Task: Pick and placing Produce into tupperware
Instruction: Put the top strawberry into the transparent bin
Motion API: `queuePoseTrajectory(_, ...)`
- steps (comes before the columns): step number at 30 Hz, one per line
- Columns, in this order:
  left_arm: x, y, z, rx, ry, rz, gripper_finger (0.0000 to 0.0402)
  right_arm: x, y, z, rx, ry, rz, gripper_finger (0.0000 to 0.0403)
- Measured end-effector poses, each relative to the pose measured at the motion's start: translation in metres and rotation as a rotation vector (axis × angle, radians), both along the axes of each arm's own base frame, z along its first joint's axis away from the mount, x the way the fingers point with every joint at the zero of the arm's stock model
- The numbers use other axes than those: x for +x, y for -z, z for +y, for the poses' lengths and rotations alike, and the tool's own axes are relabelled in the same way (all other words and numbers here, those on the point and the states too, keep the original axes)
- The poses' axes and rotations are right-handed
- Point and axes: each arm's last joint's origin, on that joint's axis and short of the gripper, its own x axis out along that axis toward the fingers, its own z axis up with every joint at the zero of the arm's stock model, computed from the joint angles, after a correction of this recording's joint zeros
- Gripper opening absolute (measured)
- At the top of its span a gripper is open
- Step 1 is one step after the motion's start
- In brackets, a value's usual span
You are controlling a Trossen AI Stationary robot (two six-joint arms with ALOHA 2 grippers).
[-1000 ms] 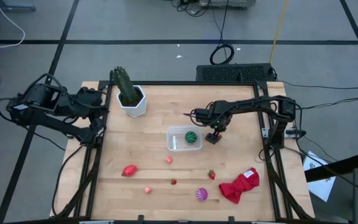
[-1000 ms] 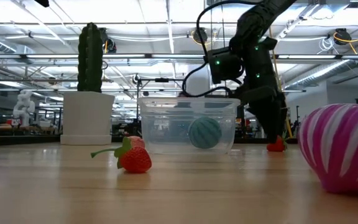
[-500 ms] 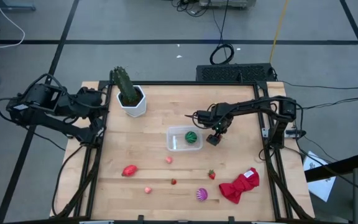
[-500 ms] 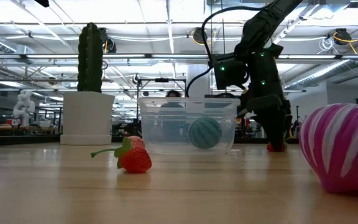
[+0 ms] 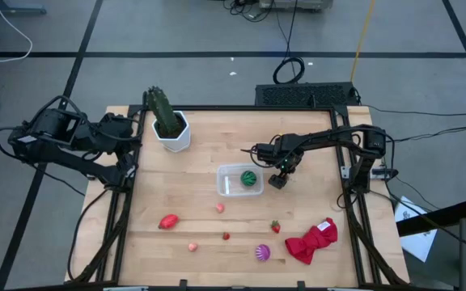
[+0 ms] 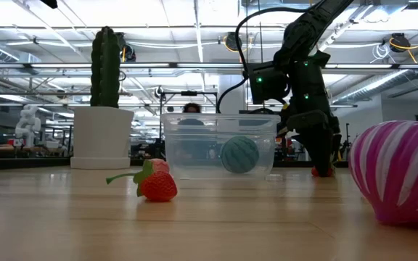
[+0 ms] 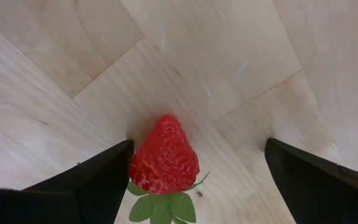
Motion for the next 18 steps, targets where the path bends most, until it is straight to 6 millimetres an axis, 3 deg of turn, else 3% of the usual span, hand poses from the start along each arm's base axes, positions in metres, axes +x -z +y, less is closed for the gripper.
queuePoseTrajectory(8,0.0000,0.0000,0.0000,0.000,0.000,0.000,0.0051,0.0002,0.0001,0.0000,-0.001,0.006,-0.001,0.0351)
queuePoseTrajectory(18,0.0000,0.0000,0.0000,0.000,0.000,0.000,0.0051,0.0006,0.0004,-0.0002,-0.003,0.018,-0.003,0.0286)
